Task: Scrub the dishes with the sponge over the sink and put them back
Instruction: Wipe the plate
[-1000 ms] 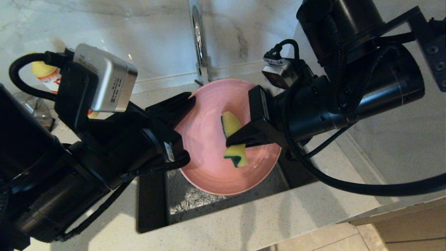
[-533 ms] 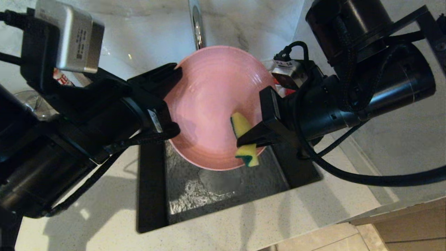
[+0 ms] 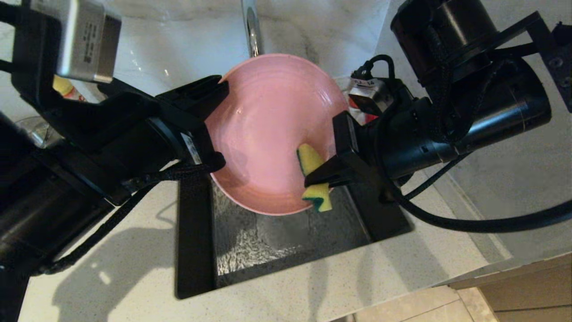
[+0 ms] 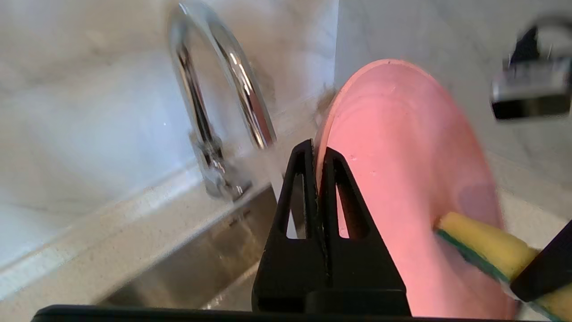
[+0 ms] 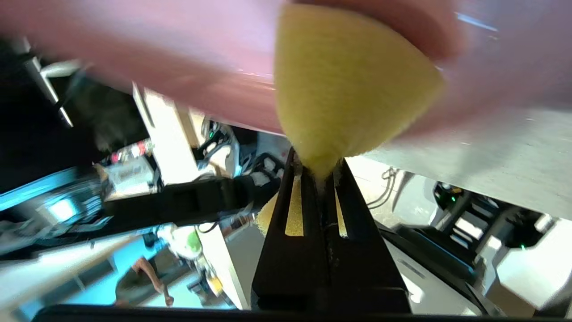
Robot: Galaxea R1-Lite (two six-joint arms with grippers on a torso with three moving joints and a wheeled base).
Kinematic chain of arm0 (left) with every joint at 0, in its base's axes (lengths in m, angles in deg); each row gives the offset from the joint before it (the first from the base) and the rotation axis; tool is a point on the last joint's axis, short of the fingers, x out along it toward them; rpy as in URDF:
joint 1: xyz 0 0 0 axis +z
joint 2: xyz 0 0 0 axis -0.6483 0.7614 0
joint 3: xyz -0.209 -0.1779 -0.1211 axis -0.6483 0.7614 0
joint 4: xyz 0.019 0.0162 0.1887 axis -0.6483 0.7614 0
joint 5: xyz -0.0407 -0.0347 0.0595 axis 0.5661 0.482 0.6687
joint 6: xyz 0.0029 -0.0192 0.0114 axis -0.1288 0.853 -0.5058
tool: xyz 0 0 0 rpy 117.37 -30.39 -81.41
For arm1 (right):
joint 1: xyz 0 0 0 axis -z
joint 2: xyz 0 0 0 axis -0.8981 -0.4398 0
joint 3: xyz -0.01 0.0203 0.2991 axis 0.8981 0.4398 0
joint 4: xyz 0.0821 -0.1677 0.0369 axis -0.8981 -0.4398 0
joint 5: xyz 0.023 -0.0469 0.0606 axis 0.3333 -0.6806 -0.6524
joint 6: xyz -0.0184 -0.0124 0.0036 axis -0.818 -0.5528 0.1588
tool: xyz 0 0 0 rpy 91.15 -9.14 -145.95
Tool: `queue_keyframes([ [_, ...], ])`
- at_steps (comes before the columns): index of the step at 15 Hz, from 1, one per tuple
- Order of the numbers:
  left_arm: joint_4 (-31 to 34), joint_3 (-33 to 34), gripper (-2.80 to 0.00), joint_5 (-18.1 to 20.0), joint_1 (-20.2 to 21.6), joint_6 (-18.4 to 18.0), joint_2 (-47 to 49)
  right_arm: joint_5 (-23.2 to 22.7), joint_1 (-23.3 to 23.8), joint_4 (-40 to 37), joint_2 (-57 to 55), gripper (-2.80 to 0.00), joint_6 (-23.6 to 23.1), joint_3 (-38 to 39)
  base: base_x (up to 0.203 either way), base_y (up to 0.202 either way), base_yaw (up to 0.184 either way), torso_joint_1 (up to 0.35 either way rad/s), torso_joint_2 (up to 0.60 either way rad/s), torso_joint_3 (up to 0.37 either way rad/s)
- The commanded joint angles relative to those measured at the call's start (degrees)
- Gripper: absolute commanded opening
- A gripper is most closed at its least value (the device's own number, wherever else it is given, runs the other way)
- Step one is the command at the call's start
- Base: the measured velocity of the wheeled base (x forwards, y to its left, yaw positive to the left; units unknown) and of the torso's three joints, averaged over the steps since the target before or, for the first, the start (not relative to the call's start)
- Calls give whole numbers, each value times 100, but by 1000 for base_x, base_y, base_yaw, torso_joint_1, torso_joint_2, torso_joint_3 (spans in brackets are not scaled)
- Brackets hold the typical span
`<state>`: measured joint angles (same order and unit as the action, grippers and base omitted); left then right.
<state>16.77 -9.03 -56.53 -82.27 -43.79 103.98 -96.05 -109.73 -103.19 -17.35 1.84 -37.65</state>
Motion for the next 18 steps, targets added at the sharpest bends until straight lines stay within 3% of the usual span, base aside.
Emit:
queue_keyframes([
  [1,-66,169,-280,-9,-6,5,149,-13,-201,84,-99,-280,13,-13,0,0,0,0,0,0],
  [9,-199,528,-280,44,-85,68,168,-4,-382,498,-219,-280,-102,-14,0,0,0,0,0,0],
  [14,-185,941,-280,56,-219,78,-203,11,26,644,-52,-280,-116,-22,0,0,0,0,0,0],
  [18,-164,905,-280,52,-235,109,-432,5,328,598,-17,-280,-137,-13,0,0,0,0,0,0],
])
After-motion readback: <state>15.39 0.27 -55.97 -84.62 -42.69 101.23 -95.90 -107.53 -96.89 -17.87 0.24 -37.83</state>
